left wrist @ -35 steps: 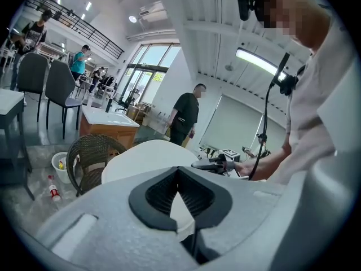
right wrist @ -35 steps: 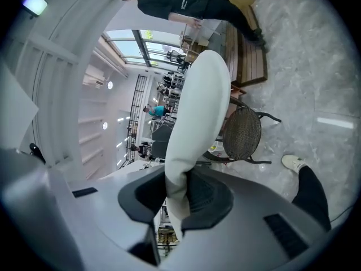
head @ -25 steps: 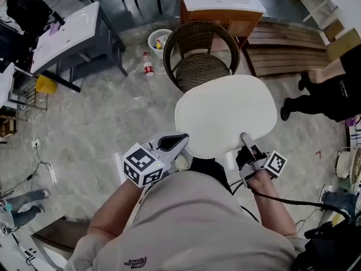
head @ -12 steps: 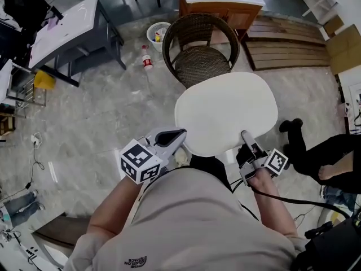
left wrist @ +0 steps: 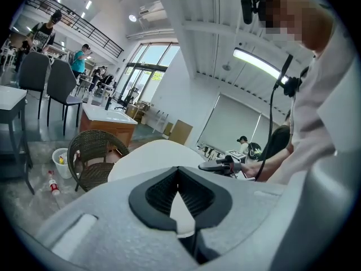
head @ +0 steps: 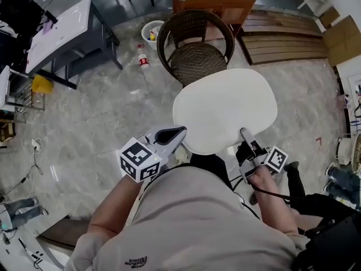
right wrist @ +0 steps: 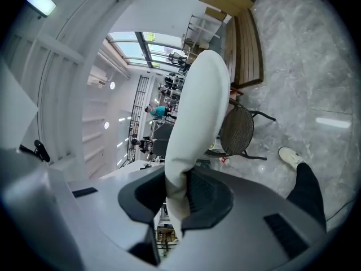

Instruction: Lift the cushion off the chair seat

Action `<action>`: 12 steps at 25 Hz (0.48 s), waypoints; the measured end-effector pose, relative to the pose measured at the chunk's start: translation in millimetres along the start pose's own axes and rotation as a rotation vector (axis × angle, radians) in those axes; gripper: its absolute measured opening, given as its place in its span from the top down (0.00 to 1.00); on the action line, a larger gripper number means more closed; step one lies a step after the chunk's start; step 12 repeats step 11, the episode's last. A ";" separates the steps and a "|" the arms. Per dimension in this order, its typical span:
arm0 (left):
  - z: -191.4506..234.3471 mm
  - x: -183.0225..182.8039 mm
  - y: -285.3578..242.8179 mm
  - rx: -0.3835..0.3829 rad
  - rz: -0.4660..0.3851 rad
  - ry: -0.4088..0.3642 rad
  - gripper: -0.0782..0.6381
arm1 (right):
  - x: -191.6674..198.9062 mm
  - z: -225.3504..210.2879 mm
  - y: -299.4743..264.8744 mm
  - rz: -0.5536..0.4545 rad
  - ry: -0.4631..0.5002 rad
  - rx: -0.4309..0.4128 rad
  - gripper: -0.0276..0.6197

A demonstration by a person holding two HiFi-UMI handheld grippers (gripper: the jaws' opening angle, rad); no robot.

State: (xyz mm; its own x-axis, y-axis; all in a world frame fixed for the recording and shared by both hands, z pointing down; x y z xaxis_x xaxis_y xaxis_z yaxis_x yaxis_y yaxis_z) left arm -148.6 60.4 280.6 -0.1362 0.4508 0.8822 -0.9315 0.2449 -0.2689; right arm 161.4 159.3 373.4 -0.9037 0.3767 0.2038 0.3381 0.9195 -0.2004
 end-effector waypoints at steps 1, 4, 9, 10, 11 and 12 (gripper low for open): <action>-1.1 0.2 -0.9 0.003 0.000 -0.001 0.88 | 0.3 -0.5 1.2 -0.002 -0.001 0.000 0.84; -4.4 0.8 -3.2 0.008 0.002 -0.001 0.88 | 0.2 -2.3 4.8 -0.005 -0.002 0.000 0.84; -3.9 1.7 -13.0 0.006 0.011 -0.003 0.88 | -8.7 -9.3 4.9 -0.005 -0.003 -0.001 0.84; -3.0 2.0 -17.2 0.005 0.012 -0.002 0.88 | -12.4 -12.1 4.1 -0.004 -0.004 0.000 0.84; -2.1 2.4 -21.6 0.003 0.013 -0.002 0.88 | -16.3 -15.0 3.2 -0.003 -0.004 0.001 0.84; -2.1 2.4 -21.6 0.003 0.013 -0.002 0.88 | -16.3 -15.0 3.2 -0.003 -0.004 0.001 0.84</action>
Point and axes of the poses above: the fingertips, and each gripper's own axes: y backward along the fingers, z to its left, x out of its underside, the point moved 8 cm from there along y, backward along the fingers, and after that the axes turned 3 degrees about -z, right-handed, at the moved point
